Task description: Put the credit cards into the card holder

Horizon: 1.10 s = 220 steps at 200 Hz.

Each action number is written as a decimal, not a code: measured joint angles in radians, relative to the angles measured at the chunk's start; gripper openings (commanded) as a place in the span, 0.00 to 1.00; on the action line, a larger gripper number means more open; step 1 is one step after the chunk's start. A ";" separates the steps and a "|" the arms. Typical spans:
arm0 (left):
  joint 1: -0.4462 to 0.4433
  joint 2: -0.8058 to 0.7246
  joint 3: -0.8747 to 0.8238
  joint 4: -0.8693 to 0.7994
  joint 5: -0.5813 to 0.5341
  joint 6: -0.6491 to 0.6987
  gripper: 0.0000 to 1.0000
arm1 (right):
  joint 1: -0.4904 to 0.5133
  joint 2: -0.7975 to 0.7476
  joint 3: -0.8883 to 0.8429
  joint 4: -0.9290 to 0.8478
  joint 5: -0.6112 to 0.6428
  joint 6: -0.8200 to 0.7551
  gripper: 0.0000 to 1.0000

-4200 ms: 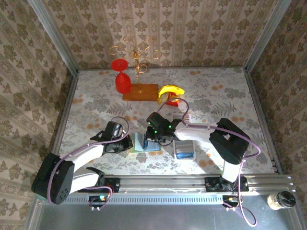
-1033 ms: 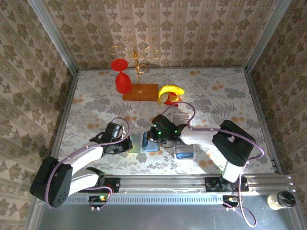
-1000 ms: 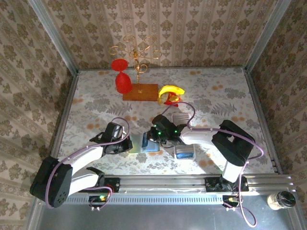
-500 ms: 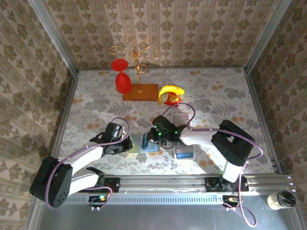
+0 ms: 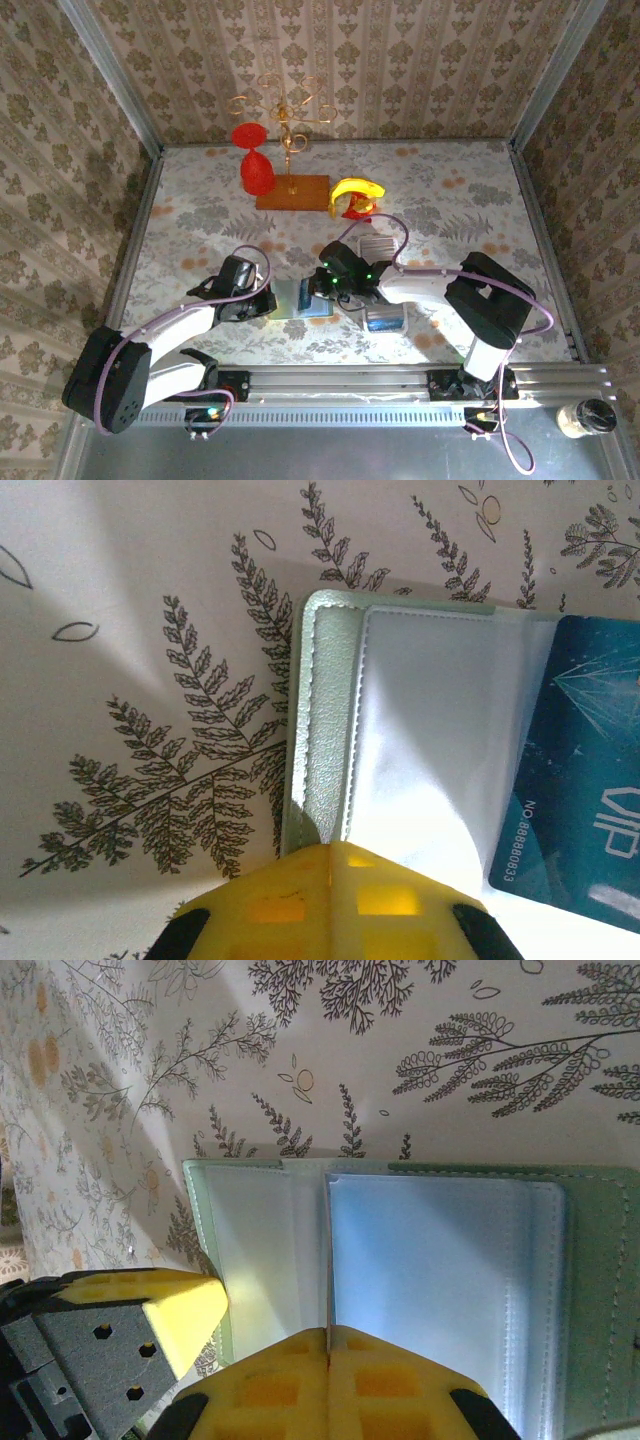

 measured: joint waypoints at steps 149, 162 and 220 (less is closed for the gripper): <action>-0.006 0.000 0.000 0.002 -0.007 0.000 0.00 | 0.005 0.012 -0.021 0.064 -0.012 0.010 0.00; -0.006 0.000 0.000 0.002 -0.007 0.000 0.00 | 0.006 0.012 -0.023 0.068 -0.014 0.014 0.00; -0.006 0.000 0.000 0.003 -0.007 0.000 0.00 | 0.009 0.014 -0.049 0.124 -0.016 0.048 0.00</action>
